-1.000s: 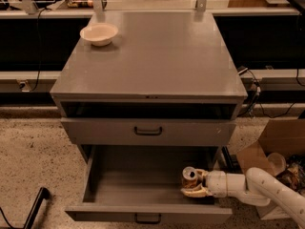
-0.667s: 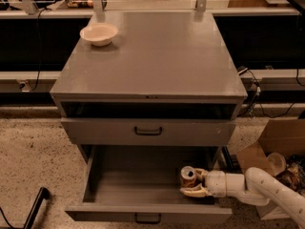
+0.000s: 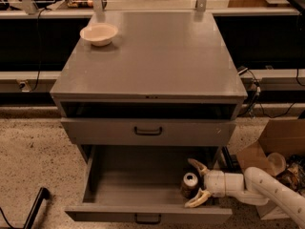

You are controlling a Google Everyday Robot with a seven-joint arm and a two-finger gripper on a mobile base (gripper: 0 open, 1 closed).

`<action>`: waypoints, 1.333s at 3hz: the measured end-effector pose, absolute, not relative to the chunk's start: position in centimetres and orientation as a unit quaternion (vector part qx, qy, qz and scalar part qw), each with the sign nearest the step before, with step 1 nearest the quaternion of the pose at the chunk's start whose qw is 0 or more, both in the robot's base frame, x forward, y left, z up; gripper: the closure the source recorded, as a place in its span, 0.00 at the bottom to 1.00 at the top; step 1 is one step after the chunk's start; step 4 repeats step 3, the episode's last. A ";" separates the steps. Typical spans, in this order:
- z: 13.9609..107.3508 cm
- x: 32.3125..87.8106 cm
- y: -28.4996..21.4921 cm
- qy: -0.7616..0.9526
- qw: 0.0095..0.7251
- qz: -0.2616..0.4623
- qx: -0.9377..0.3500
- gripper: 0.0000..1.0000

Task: Place orange can into middle drawer

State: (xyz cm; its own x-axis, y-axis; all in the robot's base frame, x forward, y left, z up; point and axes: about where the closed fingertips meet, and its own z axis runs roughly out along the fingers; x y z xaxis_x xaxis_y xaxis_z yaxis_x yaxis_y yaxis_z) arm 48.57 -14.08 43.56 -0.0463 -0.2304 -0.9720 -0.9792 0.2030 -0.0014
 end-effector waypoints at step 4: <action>51.5 46.9 -14.1 0.597 0.507 0.412 -0.466 0.00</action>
Offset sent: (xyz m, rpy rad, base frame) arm -0.0145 -0.0017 0.0990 0.1744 -0.0270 -0.0273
